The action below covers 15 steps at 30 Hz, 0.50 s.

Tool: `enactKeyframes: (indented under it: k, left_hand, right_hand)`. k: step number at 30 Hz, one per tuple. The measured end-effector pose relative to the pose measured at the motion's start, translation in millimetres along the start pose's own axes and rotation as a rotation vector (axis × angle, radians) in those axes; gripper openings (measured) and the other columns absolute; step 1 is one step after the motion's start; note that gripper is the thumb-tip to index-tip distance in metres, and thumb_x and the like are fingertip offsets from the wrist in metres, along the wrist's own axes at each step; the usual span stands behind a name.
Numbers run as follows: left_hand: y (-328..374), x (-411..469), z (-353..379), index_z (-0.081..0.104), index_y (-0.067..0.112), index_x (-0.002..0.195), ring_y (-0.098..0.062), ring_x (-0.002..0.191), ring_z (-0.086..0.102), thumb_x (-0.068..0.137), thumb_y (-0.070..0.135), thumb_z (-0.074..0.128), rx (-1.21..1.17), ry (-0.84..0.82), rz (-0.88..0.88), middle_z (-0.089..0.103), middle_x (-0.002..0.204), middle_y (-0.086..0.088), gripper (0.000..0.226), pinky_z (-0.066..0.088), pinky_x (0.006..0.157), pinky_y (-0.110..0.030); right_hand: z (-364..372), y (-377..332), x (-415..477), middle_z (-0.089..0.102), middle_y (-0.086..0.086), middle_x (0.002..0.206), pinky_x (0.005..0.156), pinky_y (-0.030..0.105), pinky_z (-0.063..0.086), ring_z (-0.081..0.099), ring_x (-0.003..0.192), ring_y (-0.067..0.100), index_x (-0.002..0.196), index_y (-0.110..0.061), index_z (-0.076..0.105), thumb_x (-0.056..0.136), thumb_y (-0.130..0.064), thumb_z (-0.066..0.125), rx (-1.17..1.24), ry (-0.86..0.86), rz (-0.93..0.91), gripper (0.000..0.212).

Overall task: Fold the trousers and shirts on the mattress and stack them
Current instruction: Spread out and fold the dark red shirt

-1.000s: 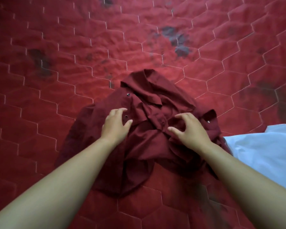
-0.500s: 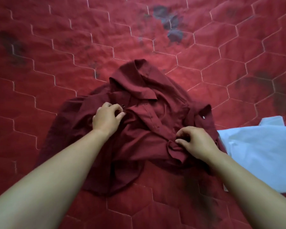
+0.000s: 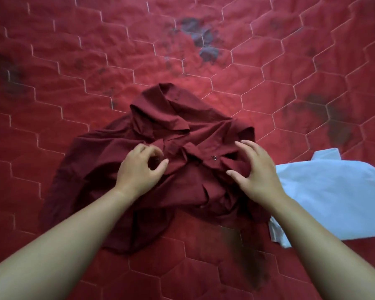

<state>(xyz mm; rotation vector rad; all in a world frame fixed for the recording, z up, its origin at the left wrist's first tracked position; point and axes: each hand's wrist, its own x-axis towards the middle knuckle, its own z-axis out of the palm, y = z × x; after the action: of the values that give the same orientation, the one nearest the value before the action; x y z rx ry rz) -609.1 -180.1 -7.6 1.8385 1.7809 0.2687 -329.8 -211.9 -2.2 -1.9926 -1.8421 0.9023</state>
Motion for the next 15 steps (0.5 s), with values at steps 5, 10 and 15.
enactKeyframes:
  k: [5, 10, 15]
  left_hand:
    - [53, 53, 15, 0.065, 0.018, 0.093, -0.02, 0.087, 0.058, 0.081, 0.028, 0.067, -0.068, 0.03, 0.088, 0.058, 0.089, -0.002, 0.016, 0.047, 0.083, -0.035]
    - [104, 101, 51, 0.066, 0.017, 0.098, -0.023, 0.101, 0.056, 0.084, 0.027, 0.065, -0.018, -0.095, 0.253, 0.061, 0.103, -0.003, 0.017, 0.042, 0.093, -0.039]
    - [134, 135, 86, 0.055, 0.024, 0.125, -0.022, 0.126, 0.041, 0.088, 0.039, 0.059, 0.328, -0.246, 0.489, 0.053, 0.129, 0.001, 0.041, 0.028, 0.107, -0.046]
  right_hand:
    - [4, 23, -22, 0.042, 0.01, 0.132, 0.094, -0.002, 0.018, 0.036, 0.117, 0.007, 0.131, -0.007, 0.045, 0.078, -0.024, 0.074, 0.177, 0.21, 0.272, 0.063]
    - [14, 41, -28, 0.053, 0.007, 0.118, 0.09, 0.017, 0.033, 0.049, 0.108, 0.014, 0.121, -0.011, 0.054, 0.082, -0.028, 0.069, 0.262, 0.217, 0.441, 0.046]
    - [27, 51, -23, 0.062, 0.002, 0.113, 0.094, 0.033, 0.043, 0.055, 0.107, 0.018, 0.12, -0.015, 0.059, 0.083, -0.036, 0.066, 0.332, 0.148, 0.45, 0.044]
